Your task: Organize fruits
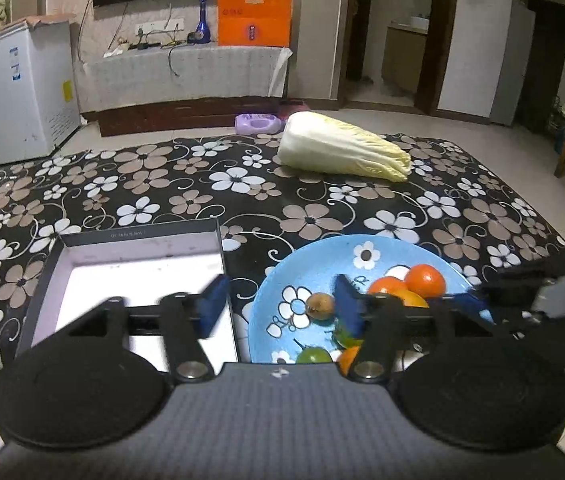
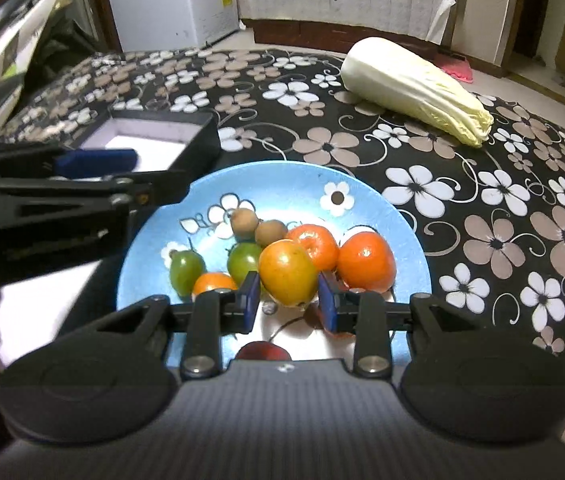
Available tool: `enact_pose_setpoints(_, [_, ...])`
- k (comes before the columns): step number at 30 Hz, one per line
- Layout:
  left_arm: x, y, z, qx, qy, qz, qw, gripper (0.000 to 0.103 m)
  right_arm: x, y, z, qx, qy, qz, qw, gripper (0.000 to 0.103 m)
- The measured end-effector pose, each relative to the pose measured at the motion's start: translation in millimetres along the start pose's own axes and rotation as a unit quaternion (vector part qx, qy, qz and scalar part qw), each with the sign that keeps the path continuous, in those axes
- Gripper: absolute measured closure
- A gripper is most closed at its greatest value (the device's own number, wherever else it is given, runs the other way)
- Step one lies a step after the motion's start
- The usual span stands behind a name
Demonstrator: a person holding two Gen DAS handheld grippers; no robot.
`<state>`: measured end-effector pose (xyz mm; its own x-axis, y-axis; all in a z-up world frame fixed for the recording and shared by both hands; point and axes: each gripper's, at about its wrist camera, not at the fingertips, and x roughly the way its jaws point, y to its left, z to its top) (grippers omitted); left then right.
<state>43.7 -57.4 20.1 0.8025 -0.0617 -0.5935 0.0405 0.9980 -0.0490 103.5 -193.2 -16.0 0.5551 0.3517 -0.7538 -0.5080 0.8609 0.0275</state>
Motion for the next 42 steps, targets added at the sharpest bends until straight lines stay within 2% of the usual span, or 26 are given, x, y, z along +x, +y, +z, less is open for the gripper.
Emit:
enact_pose_setpoints(1, [-3, -1, -1, 0.001, -0.001, 0.001, 1.0, 0.023, 0, 0, 0, 0.001, 0.0, 0.0, 1.0, 0.068])
enact_pose_setpoints(3, [-9, -2, -3, 0.003, -0.001, -0.001, 1.0, 0.019, 0, 0, 0, 0.002, 0.0, 0.0, 1.0, 0.067])
enact_pose_setpoints(8, [-16, 2, -7, -0.01, 0.004, -0.005, 0.9999, 0.013, -3, -1, -2, 0.002, -0.003, -0.005, 1.0, 0.067])
enact_pose_setpoints(11, [-20, 4, -8, -0.013, -0.001, 0.0, 0.9999, 0.009, -8, -4, -2, 0.01, -0.013, -0.01, 1.0, 0.059])
enact_pose_setpoints(13, [-23, 4, -8, -0.013, -0.01, -0.002, 0.9999, 0.005, -12, -8, -2, 0.023, -0.024, -0.01, 0.999, 0.056])
enact_pose_setpoints(16, [-31, -2, -10, 0.012, -0.037, 0.007, 0.9992, 0.001, -18, -13, -1, 0.043, -0.041, -0.011, 0.998, 0.055])
enact_pose_setpoints(20, [-42, -13, -13, 0.042, -0.066, 0.007, 0.9969, 0.0, -28, -20, -1, 0.069, -0.068, -0.015, 0.995, 0.055])
enact_pose_setpoints(26, [-48, -15, -16, 0.03, -0.063, -0.02, 0.9973, 0.0, -43, -31, -4, 0.115, -0.108, -0.029, 0.987, 0.055])
enact_pose_setpoints(30, [-52, -17, -20, 0.032, -0.057, 0.012, 0.9978, 0.0, -53, -37, -9, 0.141, -0.132, -0.04, 0.98, 0.055])
enact_pose_setpoints(34, [-53, -15, -25, 0.019, -0.03, 0.02, 0.9992, 0.0, -57, -36, -16, 0.152, -0.133, -0.042, 0.979, 0.055])
enact_pose_setpoints(42, [-61, -22, -39, 0.013, -0.012, 0.02, 0.9996, 0.0, -68, -19, -36, 0.149, -0.129, -0.037, 0.98, 0.055])
